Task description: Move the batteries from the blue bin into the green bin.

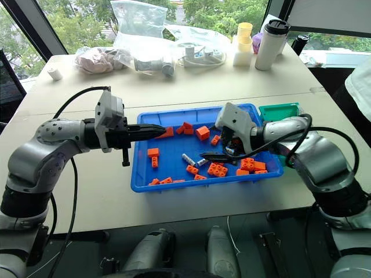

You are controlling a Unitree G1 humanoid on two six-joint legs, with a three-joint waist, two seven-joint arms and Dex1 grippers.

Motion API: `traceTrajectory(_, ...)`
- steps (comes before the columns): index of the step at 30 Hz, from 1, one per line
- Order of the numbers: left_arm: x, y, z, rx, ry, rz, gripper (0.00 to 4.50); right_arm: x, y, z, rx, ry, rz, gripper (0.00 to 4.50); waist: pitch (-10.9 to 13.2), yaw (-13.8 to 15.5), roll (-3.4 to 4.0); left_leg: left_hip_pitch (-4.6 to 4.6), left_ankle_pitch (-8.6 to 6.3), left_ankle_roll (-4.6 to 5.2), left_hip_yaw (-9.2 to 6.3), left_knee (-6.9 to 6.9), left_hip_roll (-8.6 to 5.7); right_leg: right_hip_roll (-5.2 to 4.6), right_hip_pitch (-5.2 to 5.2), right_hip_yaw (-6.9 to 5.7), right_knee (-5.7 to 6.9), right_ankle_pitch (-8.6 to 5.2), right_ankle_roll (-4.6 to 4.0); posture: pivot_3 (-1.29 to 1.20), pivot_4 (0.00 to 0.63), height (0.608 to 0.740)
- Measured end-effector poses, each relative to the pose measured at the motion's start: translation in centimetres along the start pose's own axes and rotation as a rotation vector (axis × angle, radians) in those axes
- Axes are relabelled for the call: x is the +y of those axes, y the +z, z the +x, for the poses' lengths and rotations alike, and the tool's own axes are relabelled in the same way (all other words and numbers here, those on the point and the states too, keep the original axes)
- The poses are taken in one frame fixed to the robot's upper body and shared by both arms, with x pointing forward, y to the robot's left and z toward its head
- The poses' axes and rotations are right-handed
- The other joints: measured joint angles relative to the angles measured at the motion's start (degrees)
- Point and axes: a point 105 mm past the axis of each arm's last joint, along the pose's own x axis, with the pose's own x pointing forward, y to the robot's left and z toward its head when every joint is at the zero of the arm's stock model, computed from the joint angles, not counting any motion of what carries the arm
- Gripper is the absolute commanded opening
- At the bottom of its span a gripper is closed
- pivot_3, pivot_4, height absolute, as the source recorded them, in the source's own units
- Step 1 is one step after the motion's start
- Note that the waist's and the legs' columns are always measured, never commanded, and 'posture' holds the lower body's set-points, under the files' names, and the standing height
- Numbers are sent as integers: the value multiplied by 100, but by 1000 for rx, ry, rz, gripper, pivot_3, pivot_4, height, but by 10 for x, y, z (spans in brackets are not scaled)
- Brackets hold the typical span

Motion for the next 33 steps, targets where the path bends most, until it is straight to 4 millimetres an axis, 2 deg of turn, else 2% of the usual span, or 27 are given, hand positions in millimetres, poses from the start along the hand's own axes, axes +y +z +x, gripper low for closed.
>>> traceTrajectory(5,-2,-5,-1,10,12,-6,0,7,-6,40,33,31,78,4465,-1,3,-2,-2,0,-1,-1,0,-1,-1,-5,1,2,0,-1,0,150,740)
traceTrajectory(8,-2,-6,-1,12,22,-8,0,10,-14,54,72,30,86,4465,-2,5,-3,-2,0,-1,-1,0,-3,-1,-4,0,1,0,-1,0,150,740)
traceTrajectory(14,-5,-5,-1,10,31,4,0,3,-42,66,201,-35,79,4465,-2,-7,-3,-2,1,-1,0,-2,-4,-1,-7,1,2,0,-1,0,150,740)
traceTrajectory(16,-5,-6,-1,11,36,1,0,-1,-44,66,212,-60,66,3944,-2,-8,-3,-1,1,-1,0,-2,-3,0,-7,0,3,0,-1,0,150,740)
traceTrajectory(18,-5,-6,-1,11,39,0,0,-3,-43,68,210,-76,47,3171,-3,-12,-3,0,1,-1,0,-2,-3,1,-6,1,4,0,-1,0,150,740)
traceTrajectory(24,-5,-6,-1,9,43,3,0,-7,-41,72,210,-100,32,40,-3,-14,-3,1,1,-2,0,-2,-3,1,-5,0,5,0,-1,0,150,740)
traceTrajectory(28,-4,-5,-1,4,46,9,0,-10,-38,69,199,-108,59,29,-3,-9,-3,0,1,-2,-1,-2,-3,1,-5,0,5,0,-1,0,150,740)
traceTrajectory(30,-4,-5,-1,3,46,10,0,-19,-32,60,172,-149,88,29,-3,-8,-2,0,1,-2,-1,-2,-3,1,-6,0,5,0,0,0,150,740)
traceTrajectory(33,-4,-5,-1,3,46,11,0,-49,-10,26,97,-283,115,29,-2,4,-1,-2,1,-2,-1,-2,-4,0,-7,0,5,0,-1,0,150,740)
